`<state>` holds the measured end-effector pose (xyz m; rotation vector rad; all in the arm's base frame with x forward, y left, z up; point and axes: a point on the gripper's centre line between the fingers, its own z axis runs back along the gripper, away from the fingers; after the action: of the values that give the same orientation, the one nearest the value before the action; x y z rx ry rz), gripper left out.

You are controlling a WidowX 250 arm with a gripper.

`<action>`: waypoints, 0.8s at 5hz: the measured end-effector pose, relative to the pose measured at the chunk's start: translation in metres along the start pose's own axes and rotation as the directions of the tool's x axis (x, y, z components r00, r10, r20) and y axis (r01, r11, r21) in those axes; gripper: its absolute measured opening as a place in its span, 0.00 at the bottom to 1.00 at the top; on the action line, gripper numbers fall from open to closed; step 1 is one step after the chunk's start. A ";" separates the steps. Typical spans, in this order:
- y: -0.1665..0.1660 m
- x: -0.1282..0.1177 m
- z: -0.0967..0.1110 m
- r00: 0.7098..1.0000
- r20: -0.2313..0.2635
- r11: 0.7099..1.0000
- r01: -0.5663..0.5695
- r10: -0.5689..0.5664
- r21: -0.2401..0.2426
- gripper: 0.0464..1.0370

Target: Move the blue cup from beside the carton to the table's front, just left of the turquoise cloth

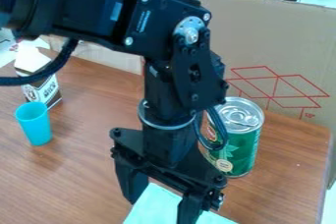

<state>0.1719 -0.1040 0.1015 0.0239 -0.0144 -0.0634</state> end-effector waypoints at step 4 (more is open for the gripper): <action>0.075 0.005 0.041 0.998 0.052 0.999 0.025 -0.026 0.030 0.96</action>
<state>0.1813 -0.0300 0.1445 0.0513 -0.0671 -0.0891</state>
